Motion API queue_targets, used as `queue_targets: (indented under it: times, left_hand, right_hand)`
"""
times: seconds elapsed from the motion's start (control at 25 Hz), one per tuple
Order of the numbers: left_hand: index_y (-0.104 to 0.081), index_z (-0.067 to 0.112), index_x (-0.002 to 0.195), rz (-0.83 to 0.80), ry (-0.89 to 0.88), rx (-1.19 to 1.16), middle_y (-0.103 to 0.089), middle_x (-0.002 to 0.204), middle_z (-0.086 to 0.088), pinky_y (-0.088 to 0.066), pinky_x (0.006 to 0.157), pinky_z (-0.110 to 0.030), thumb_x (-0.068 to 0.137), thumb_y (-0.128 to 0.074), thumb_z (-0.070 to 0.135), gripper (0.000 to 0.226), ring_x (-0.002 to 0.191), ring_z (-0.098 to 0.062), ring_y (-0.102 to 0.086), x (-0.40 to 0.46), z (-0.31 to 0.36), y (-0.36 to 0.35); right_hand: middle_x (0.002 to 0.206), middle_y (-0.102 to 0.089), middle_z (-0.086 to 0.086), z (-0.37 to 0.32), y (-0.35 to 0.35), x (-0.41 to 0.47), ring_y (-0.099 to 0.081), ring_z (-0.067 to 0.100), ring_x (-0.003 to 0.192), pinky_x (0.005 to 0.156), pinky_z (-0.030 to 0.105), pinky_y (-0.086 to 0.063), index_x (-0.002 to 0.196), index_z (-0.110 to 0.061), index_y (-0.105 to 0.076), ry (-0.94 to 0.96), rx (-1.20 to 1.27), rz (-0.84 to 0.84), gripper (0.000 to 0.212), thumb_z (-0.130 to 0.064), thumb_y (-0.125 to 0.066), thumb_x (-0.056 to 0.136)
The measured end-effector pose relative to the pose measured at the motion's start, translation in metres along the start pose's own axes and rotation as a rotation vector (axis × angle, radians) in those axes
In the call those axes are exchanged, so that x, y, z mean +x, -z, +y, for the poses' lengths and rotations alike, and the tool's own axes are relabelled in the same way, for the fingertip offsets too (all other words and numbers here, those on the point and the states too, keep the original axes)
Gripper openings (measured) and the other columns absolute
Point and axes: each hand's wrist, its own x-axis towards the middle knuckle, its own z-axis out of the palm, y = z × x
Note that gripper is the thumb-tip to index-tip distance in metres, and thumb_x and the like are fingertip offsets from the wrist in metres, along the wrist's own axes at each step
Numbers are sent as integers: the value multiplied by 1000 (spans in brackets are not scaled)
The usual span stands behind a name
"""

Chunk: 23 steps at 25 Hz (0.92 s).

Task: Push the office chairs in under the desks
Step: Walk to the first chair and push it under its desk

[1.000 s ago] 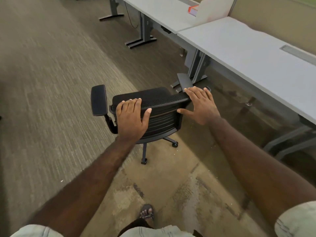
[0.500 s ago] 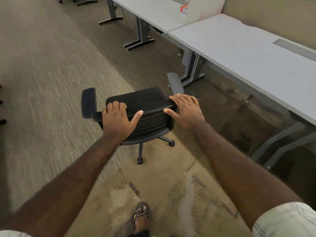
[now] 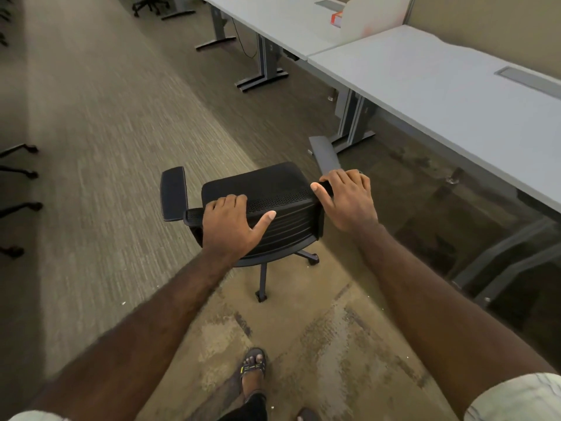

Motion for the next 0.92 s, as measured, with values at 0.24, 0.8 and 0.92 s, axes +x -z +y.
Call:
queue_targets:
  times: [0.24, 0.8, 0.92]
  left_hand:
    - [-71, 8, 111, 75, 1, -22, -73, 97, -8, -51, 85, -43, 96, -43, 82, 80, 92, -30, -70, -52, 41, 23]
    - [-77, 8, 103, 295, -102, -107, -77, 92, -4, -56, 85, -39, 93, -57, 79, 74, 86, -25, -74, -157, 109, 50]
    - [-78, 9, 103, 330, -128, -128, -77, 91, -3, -56, 84, -38, 91, -58, 80, 75, 85, -24, -75, -162, 116, 54]
  right_hand:
    - [121, -64, -2, 16, 23, -56, -49, 24, 121, 110, 45, -30, 120, -26, -66, -14, -45, 86, 53, -63, -28, 114]
    - [108, -67, -8, 59, 42, -197, -55, 21, 108, 99, 37, -25, 104, -29, -67, -21, -7, 434, 45, -51, -29, 114]
    - [108, -69, -8, 67, 45, -213, -55, 20, 107, 96, 37, -25, 104, -30, -68, -7, -30, 492, 42, -49, -32, 114]
